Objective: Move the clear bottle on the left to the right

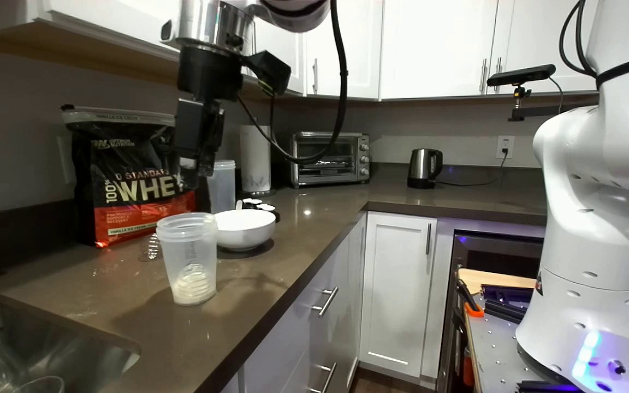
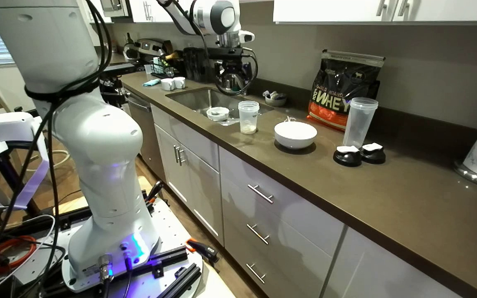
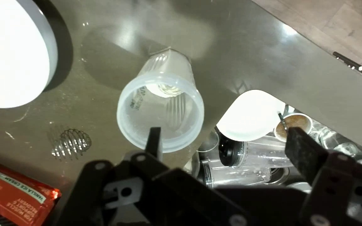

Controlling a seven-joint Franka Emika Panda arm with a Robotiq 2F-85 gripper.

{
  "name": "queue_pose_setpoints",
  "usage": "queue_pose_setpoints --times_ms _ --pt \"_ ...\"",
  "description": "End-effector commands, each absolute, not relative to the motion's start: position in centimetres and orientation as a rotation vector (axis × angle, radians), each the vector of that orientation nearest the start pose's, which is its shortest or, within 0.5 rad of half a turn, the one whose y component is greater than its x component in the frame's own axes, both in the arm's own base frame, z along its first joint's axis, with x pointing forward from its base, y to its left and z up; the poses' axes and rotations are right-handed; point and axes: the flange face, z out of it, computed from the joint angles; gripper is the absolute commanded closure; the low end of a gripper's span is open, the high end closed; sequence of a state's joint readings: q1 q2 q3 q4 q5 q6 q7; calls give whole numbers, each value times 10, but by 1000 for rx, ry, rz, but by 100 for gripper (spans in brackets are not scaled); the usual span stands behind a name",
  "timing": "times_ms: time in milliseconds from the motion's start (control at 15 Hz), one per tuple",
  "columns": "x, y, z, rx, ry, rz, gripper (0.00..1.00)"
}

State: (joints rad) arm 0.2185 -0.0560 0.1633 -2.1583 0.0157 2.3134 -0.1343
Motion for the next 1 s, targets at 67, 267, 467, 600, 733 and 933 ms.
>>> queue_pose_setpoints --times_ms 67,267,467,600,733,933 --pt "511 236 427 -2959 -905 -283 0" --pt "513 244 409 -2965 -959 -242 0" --pt "516 246 393 -2968 -1016 -206 0" --pt "521 245 384 -2973 -1055 -188 0" --pt "528 242 379 -2978 -1080 -182 0" --pt "538 238 375 -2979 -1097 -180 0"
